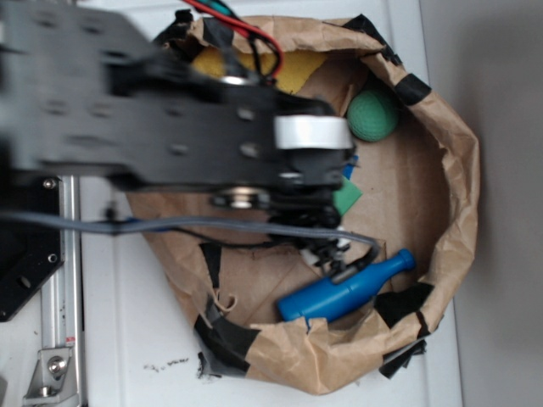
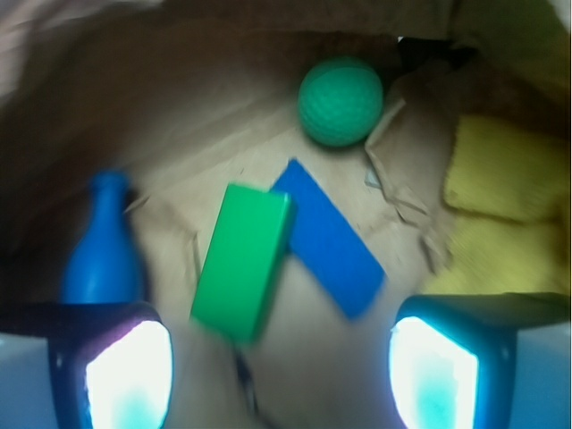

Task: Grab the green block.

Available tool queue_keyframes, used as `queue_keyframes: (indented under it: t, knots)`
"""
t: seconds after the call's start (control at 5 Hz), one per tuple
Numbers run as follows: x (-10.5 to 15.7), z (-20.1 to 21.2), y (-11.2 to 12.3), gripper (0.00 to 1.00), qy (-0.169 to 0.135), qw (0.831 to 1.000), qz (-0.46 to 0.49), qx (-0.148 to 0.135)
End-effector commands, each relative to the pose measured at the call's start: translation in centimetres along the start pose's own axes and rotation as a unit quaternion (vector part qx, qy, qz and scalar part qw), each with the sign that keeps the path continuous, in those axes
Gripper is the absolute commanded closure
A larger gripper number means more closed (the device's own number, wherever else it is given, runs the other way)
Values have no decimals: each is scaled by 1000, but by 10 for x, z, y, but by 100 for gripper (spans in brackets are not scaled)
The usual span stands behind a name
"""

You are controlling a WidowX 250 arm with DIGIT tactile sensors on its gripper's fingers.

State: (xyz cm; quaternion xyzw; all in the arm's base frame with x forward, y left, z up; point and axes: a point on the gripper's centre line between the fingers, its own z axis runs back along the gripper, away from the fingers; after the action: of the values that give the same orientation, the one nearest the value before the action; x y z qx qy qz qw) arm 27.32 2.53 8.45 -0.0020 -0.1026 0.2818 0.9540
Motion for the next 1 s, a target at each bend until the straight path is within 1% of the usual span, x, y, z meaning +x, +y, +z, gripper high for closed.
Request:
queue_keyframes:
  t: [0.0, 0.2, 0.4, 0.6, 0.8]
  knots:
    - [13, -57, 2, 0, 20, 1000, 23, 4]
    - [4, -93, -14, 100, 43, 999, 28, 8]
    - [8, -102, -26, 100, 46, 999, 14, 7]
    - [11, -84, -25, 100, 40, 999, 3, -14]
    - [16, -39, -24, 100, 25, 996, -74, -41]
